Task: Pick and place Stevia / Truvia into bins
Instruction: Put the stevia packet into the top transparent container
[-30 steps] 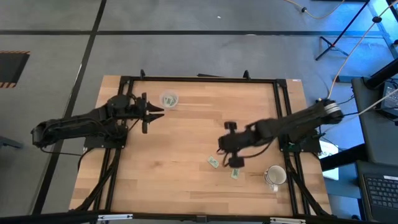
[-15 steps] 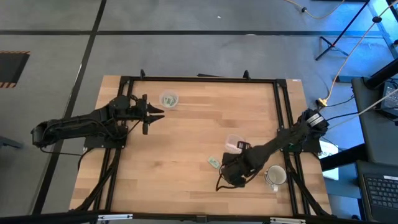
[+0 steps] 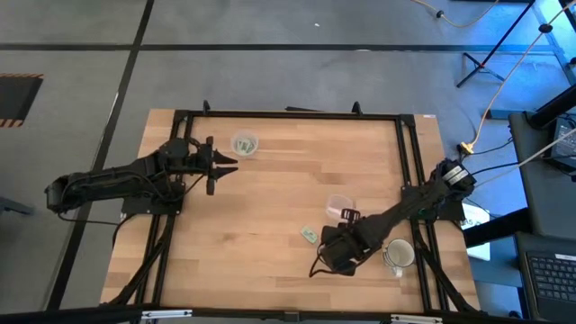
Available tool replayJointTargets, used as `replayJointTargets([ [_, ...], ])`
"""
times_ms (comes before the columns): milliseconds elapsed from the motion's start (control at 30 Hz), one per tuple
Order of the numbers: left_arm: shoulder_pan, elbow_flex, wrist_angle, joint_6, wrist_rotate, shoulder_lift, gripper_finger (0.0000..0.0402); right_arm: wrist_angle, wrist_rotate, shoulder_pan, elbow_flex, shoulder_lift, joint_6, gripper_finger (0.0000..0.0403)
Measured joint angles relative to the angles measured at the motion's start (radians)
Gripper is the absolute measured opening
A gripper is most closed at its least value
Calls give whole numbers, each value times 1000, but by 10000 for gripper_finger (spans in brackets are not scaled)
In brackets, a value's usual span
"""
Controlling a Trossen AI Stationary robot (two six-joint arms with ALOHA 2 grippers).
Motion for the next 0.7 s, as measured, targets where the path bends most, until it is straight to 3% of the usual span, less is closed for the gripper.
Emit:
replayJointTargets([
  [367,0,0,-2,-8,0,0,102,35,-33,28,-15,-1,-151,159],
  [700,0,0,-5,-9,1,0,102,65,-33,27,-15,18,-161,159],
])
